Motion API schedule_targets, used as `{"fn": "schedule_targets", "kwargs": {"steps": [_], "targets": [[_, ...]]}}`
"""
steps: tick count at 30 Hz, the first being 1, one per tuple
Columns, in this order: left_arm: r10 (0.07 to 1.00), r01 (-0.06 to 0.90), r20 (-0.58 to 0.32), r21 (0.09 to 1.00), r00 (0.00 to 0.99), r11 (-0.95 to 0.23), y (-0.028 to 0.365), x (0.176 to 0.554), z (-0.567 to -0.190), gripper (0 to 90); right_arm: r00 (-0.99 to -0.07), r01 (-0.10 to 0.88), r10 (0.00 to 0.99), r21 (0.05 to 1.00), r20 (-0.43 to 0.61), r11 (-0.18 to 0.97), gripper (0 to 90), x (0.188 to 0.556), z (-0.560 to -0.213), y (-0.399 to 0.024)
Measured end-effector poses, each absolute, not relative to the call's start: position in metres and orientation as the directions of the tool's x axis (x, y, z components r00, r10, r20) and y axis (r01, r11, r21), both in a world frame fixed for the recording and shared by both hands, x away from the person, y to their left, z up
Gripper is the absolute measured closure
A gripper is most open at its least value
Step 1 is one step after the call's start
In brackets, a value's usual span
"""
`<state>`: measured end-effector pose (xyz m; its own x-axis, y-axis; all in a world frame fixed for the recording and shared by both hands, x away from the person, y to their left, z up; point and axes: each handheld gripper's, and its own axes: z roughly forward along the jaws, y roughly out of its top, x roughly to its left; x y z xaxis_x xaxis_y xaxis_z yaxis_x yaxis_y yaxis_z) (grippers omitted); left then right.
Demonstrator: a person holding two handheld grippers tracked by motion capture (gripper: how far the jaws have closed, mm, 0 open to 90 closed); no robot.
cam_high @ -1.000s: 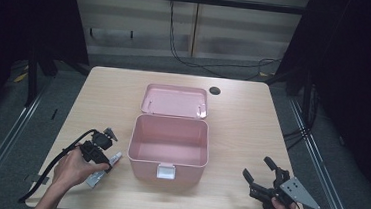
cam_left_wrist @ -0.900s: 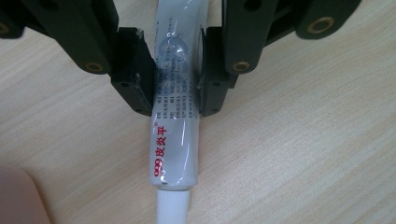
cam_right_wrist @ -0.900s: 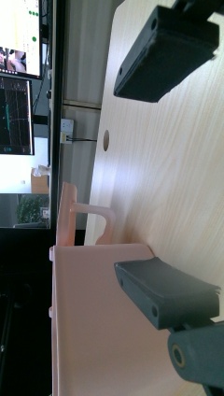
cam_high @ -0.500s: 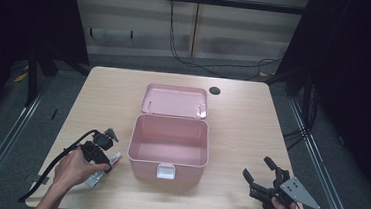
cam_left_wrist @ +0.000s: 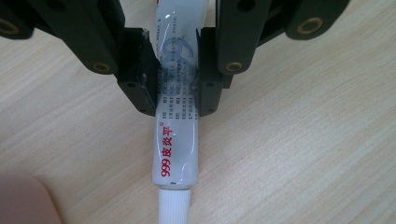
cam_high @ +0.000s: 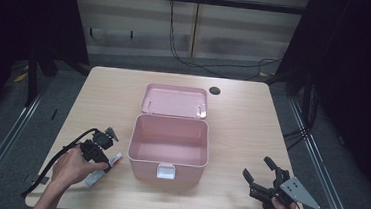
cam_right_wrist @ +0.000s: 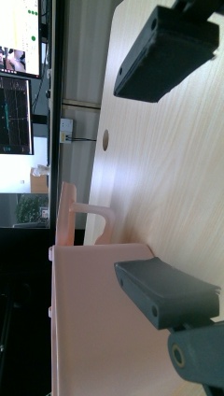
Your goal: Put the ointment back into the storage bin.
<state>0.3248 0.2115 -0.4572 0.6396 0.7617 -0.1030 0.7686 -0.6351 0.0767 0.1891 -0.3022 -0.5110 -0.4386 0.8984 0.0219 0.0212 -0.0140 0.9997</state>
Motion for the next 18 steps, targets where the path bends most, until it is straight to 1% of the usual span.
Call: {"fn": "schedule_targets", "kwargs": {"steps": [12, 18], "targets": [[0.759, 0.767, -0.111, 0.089, 0.642, -0.636, 0.215, 0.324, -0.451, 70.9, -0.438, 0.021, 0.899, 1.000, 0.022, -0.014, 12.8, 0.189, -0.511, -0.302], [0.773, 0.782, -0.119, 0.117, 0.623, -0.613, 0.222, 0.324, -0.444, 71.0, -0.438, 0.022, 0.899, 1.000, 0.022, -0.015, 12.8, 0.189, -0.511, -0.302]]}}
